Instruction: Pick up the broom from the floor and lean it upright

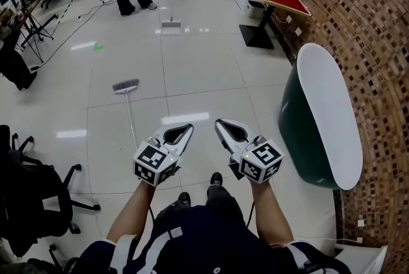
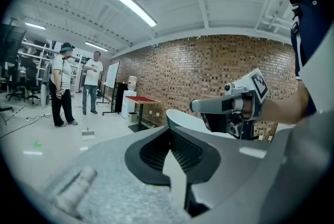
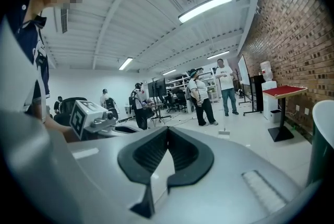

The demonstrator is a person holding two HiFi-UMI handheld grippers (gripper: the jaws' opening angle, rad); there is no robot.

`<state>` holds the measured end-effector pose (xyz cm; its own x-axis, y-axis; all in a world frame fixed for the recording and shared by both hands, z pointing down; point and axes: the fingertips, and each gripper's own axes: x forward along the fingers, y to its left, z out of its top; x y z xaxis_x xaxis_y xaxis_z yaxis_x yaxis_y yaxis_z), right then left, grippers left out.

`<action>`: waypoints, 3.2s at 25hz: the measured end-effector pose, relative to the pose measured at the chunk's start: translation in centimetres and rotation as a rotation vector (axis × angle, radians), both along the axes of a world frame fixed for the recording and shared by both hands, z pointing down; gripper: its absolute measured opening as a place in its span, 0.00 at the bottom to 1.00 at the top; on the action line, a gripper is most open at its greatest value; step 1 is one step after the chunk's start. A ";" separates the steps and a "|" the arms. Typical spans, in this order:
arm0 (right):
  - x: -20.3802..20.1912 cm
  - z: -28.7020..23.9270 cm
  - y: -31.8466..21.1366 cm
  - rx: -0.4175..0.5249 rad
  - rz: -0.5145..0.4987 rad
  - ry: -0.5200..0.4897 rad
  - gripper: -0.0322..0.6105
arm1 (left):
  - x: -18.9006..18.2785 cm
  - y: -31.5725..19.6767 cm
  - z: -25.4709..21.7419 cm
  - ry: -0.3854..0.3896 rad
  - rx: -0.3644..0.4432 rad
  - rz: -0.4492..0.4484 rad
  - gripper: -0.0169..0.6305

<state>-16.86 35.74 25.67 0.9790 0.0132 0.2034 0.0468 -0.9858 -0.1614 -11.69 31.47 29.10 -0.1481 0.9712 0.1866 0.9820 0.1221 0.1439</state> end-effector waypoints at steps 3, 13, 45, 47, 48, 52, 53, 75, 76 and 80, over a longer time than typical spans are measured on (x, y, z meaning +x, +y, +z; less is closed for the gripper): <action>3.2 0.1 2.0 0.002 -0.051 0.009 0.06 | 2.6 1.5 0.1 0.001 -0.002 -0.053 0.03; 11.5 0.0 11.6 0.004 -0.306 0.016 0.06 | 10.3 10.8 -0.2 -0.009 -0.011 -0.304 0.03; 38.6 4.4 -11.8 -0.085 -1.485 -0.075 0.07 | 29.5 -12.9 5.2 -0.144 0.019 -1.417 0.03; 38.7 6.1 -14.3 -0.112 -1.611 -0.090 0.09 | 29.4 -15.2 6.5 -0.177 0.027 -1.514 0.03; 38.4 7.1 -15.4 -0.124 -1.682 -0.098 0.10 | 29.2 -16.2 7.2 -0.192 0.034 -1.568 0.03; 36.9 11.7 -18.5 -0.168 -1.975 -0.138 0.11 | 27.2 -19.0 10.7 -0.257 0.073 -1.817 0.03; 36.5 12.9 -19.0 -0.189 -2.033 -0.147 0.11 | 26.5 -19.5 11.7 -0.277 0.083 -1.872 0.03; 25.4 55.8 -30.7 -0.631 -2.494 -0.293 0.18 | 12.3 -29.6 51.5 -0.580 0.136 -2.178 0.03; 25.2 57.8 -31.0 -0.646 -2.502 -0.295 0.19 | 12.1 -30.0 53.3 -0.581 0.143 -2.180 0.03; 24.5 65.5 -32.3 -0.709 -2.529 -0.302 0.20 | 11.6 -31.4 60.3 -0.580 0.187 -2.174 0.03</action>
<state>7.62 3.43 91.22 -0.6343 -0.3343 0.6971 -0.6107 0.7695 -0.1867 -0.08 0.09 89.40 0.7201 -0.3325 0.6090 -0.5725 -0.7807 0.2507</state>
